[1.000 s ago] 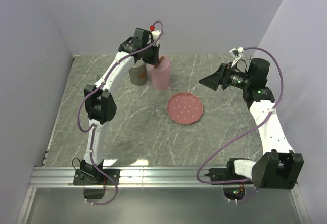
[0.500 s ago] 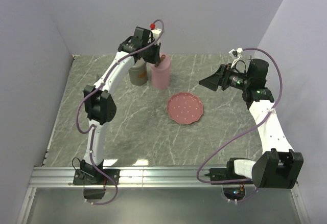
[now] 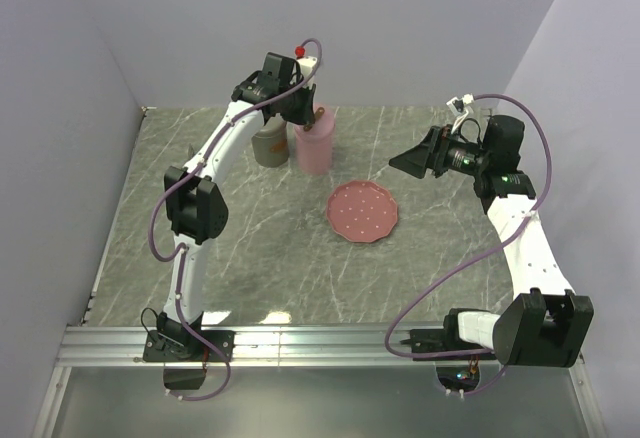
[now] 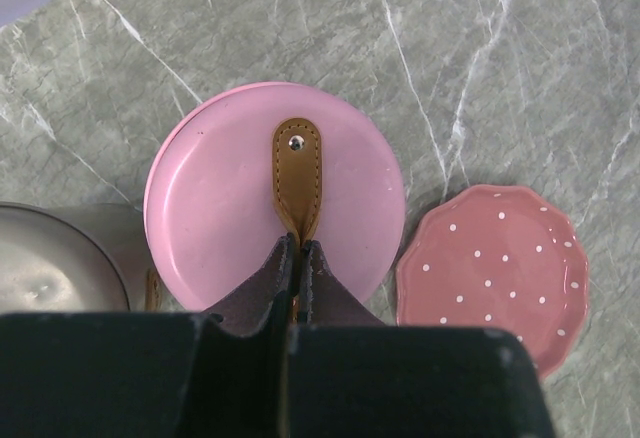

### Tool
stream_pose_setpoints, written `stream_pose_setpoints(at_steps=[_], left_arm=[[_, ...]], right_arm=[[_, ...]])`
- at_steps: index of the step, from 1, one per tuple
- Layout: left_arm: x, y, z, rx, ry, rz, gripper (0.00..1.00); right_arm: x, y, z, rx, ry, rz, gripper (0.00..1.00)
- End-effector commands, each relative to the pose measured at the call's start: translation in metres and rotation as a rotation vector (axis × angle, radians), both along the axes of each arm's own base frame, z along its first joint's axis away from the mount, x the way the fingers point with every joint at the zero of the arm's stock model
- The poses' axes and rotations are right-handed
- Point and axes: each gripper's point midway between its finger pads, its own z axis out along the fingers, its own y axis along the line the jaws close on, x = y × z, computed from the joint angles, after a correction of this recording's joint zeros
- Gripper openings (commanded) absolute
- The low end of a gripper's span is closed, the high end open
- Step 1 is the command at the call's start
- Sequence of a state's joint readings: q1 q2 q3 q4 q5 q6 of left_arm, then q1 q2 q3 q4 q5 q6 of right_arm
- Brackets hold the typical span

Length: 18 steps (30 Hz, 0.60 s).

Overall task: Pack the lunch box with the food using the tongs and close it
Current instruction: Put the lid back on the lunch box

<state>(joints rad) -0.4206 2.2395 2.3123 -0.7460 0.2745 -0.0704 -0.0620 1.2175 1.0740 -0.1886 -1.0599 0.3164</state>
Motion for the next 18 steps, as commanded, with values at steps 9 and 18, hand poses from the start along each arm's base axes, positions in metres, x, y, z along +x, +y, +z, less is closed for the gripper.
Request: stream_pose_setpoints(at_steps=[9, 18], left_arm=[[0.013, -0.005, -0.006, -0.017, -0.016, -0.010, 0.02], [0.010, 0.000, -0.019, -0.021, 0.027, -0.012, 0.25]], right_arm=[[-0.003, -0.001, -0.002, -0.002, 0.000, 0.018, 0.98], [-0.004, 0.000, -0.006, 0.009, 0.019, 0.026, 0.98]])
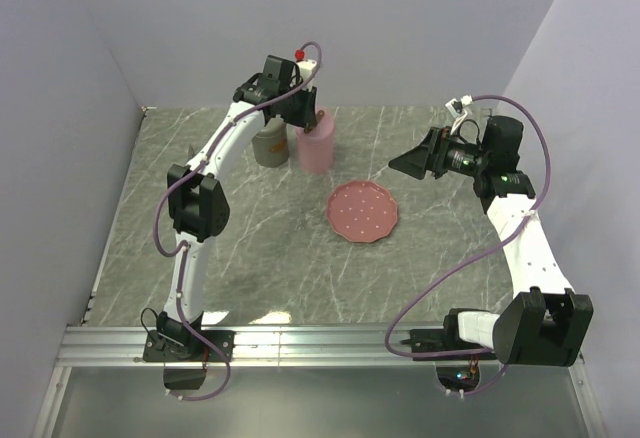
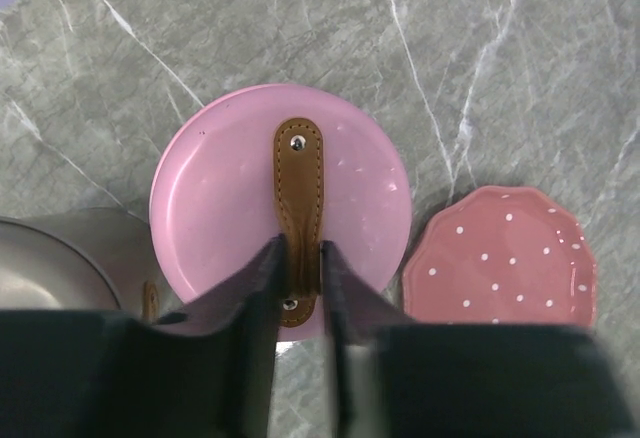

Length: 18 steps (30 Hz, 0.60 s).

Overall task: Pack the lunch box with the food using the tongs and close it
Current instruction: Put the lid back on the lunch box

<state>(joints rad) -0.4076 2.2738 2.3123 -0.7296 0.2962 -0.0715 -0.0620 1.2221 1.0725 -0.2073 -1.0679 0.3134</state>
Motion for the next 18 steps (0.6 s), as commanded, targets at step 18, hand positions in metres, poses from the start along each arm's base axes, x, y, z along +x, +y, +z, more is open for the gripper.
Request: stream_pose_setpoints(at_steps=[18], left_arm=[[0.014, 0.007, 0.089, -0.022, -0.275, 0.029, 0.54]], right_arm=[[-0.002, 0.000, -0.007, 0.010, -0.002, 0.022, 0.97]])
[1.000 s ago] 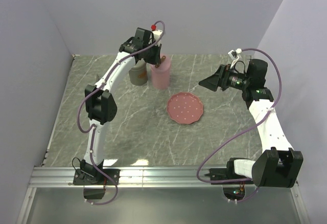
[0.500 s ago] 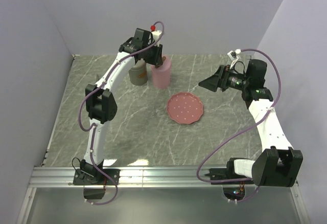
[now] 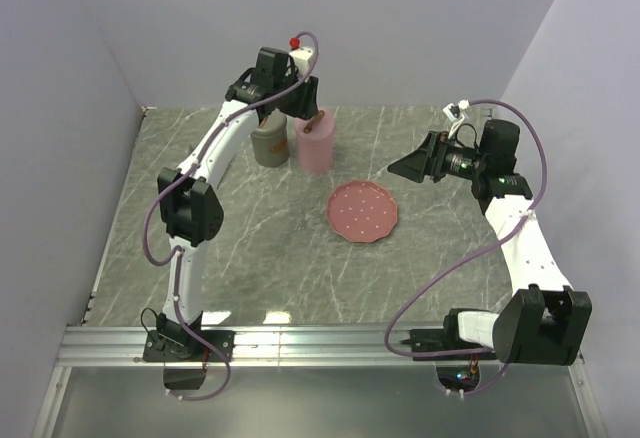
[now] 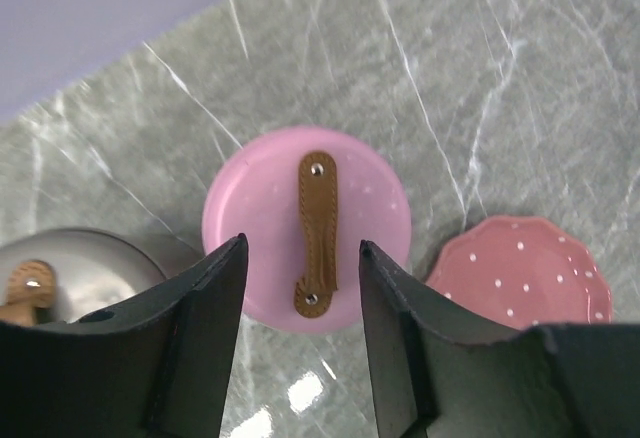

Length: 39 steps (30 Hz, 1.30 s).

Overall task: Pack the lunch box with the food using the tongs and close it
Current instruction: Put the lid back on the lunch box, then move the lunch box

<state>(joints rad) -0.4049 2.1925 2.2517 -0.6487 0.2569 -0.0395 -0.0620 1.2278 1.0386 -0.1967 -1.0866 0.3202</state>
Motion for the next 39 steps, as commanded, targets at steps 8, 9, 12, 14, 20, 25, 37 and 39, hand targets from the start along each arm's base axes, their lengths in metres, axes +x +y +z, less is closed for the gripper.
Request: stream_pose_setpoints(at_steps=[8, 9, 12, 14, 20, 25, 37, 39], left_arm=[[0.016, -0.017, 0.030, 0.028, -0.165, -0.008, 0.52], [0.016, -0.019, 0.026, 0.035, -0.162, -0.007, 0.52], [0.022, -0.020, 0.008, 0.046, -0.142, 0.003, 0.52], [0.026, -0.022, -0.005, 0.048, -0.134, 0.004, 0.52], [0.030, -0.026, -0.046, 0.076, -0.063, 0.003, 0.52], [0.018, -0.022, -0.067, 0.132, -0.013, -0.010, 0.51], [0.007, -0.008, -0.053, 0.173, -0.050, -0.001, 0.53], [0.007, -0.009, -0.042, 0.162, -0.075, -0.008, 0.54]], right_arm=[[0.002, -0.002, 0.002, -0.008, -0.033, 0.005, 0.97], [0.002, -0.002, 0.001, -0.009, -0.031, 0.004, 0.97], [0.003, -0.002, 0.001, -0.010, -0.034, 0.004, 0.97], [0.003, -0.002, 0.000, -0.010, -0.032, 0.004, 0.97], [-0.001, -0.002, -0.005, -0.011, -0.019, 0.008, 0.96], [-0.004, -0.003, -0.002, -0.027, -0.037, 0.011, 0.96], [-0.006, -0.002, 0.000, -0.021, -0.045, 0.015, 0.96], [-0.007, -0.002, 0.001, -0.022, -0.049, 0.017, 0.96]])
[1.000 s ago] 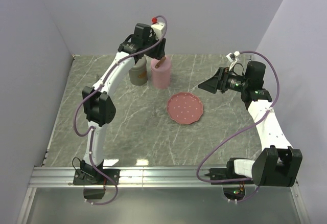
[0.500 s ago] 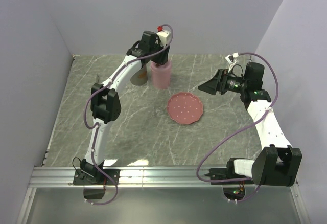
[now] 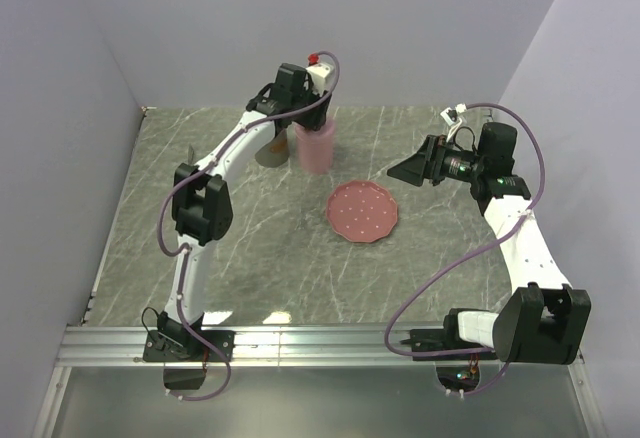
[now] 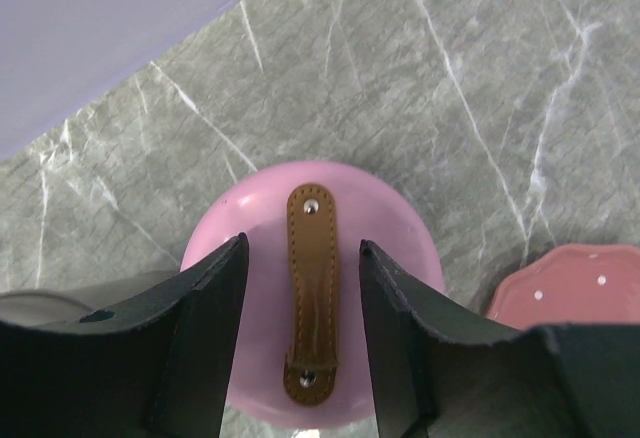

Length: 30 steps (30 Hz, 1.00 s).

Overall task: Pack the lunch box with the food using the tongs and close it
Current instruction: Move the lunch box

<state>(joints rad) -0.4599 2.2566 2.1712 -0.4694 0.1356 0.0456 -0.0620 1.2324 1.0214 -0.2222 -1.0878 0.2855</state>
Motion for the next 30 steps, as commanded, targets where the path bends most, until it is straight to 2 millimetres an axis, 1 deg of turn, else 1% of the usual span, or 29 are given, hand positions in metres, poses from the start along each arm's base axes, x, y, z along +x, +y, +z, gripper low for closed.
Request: stream_pose_setpoints(at_steps=[1, 3, 4, 5, 6, 8, 9, 11, 12, 13, 14, 15, 16, 17, 18, 20, 21, 22, 23, 24, 25, 26, 28, 29, 30], left_arm=[[-0.015, 0.011, 0.011, 0.055, 0.010, -0.008, 0.54], [-0.015, 0.010, 0.019, 0.057, -0.003, -0.008, 0.55], [-0.012, 0.010, 0.031, 0.055, -0.027, -0.006, 0.55], [-0.012, 0.011, 0.035, 0.058, -0.036, -0.005, 0.54], [-0.013, 0.012, 0.046, 0.052, -0.059, -0.005, 0.55], [-0.014, 0.010, 0.062, 0.038, -0.096, -0.014, 0.55], [-0.018, 0.009, 0.078, 0.034, -0.130, -0.028, 0.55], [-0.023, 0.005, 0.091, 0.036, -0.167, -0.051, 0.56], [-0.033, -0.005, 0.103, 0.053, -0.206, -0.090, 0.56], [-0.039, -0.008, 0.100, 0.076, -0.212, -0.109, 0.56], [-0.044, -0.013, 0.101, 0.098, -0.229, -0.124, 0.56], [-0.056, -0.025, 0.108, 0.132, -0.270, -0.176, 0.56], [-0.064, -0.030, 0.097, 0.168, -0.264, -0.204, 0.56], [-0.070, -0.036, 0.092, 0.202, -0.268, -0.234, 0.56], [-0.081, -0.046, 0.079, 0.284, -0.267, -0.288, 0.56], [-0.090, -0.055, 0.064, 0.356, -0.254, -0.339, 0.56], [-0.095, -0.064, 0.053, 0.386, -0.247, -0.379, 0.56], [-0.097, -0.065, 0.049, 0.395, -0.236, -0.388, 0.55], [-0.095, -0.066, 0.046, 0.398, -0.230, -0.389, 0.55], [-0.094, -0.068, 0.038, 0.412, -0.224, -0.400, 0.55], [-0.089, -0.067, 0.036, 0.434, -0.237, -0.388, 0.55], [-0.088, -0.069, 0.031, 0.455, -0.244, -0.390, 0.54], [-0.083, -0.066, 0.012, 0.540, -0.257, -0.402, 0.54], [-0.081, -0.069, 0.009, 0.559, -0.281, -0.401, 0.54], [-0.077, -0.069, 0.000, 0.601, -0.296, -0.414, 0.54]], right_arm=[[-0.004, -0.001, 0.012, -0.006, -0.063, 0.009, 0.96], [-0.004, -0.001, 0.012, -0.003, -0.064, 0.009, 0.96], [-0.004, -0.001, 0.012, -0.002, -0.061, 0.009, 0.96], [-0.005, -0.001, 0.012, 0.000, -0.057, 0.010, 0.96], [-0.005, -0.001, 0.013, -0.005, -0.065, 0.010, 0.96], [-0.006, -0.001, 0.013, -0.007, -0.064, 0.011, 0.96], [-0.006, -0.001, 0.014, -0.010, -0.068, 0.010, 0.96], [-0.007, -0.001, 0.016, -0.011, -0.073, 0.011, 0.96], [-0.006, -0.001, 0.016, -0.012, -0.072, 0.010, 0.96], [-0.006, -0.002, 0.017, -0.015, -0.079, 0.007, 0.96], [-0.006, -0.002, 0.017, -0.015, -0.076, 0.004, 0.96], [-0.006, -0.002, 0.018, -0.016, -0.081, 0.003, 0.97], [-0.005, -0.003, 0.019, -0.018, -0.083, -0.001, 0.97], [-0.005, -0.003, 0.020, -0.019, -0.088, -0.003, 0.97], [-0.005, -0.004, 0.020, -0.021, -0.086, -0.007, 0.97], [-0.003, -0.008, 0.020, -0.033, -0.081, -0.027, 0.97], [-0.002, -0.011, 0.021, -0.043, -0.085, -0.037, 0.97], [0.001, -0.018, 0.020, -0.042, -0.076, -0.056, 0.97], [0.001, -0.022, 0.022, -0.038, -0.073, -0.068, 0.98], [0.002, -0.027, 0.022, -0.030, -0.063, -0.083, 0.98], [0.003, -0.032, 0.022, -0.023, -0.059, -0.096, 0.98], [0.005, -0.043, 0.020, -0.013, -0.048, -0.127, 0.98], [0.007, -0.054, 0.018, -0.001, -0.029, -0.156, 0.99], [0.008, -0.060, 0.017, 0.003, -0.021, -0.171, 1.00], [0.008, -0.068, 0.017, 0.011, -0.017, -0.184, 1.00]])
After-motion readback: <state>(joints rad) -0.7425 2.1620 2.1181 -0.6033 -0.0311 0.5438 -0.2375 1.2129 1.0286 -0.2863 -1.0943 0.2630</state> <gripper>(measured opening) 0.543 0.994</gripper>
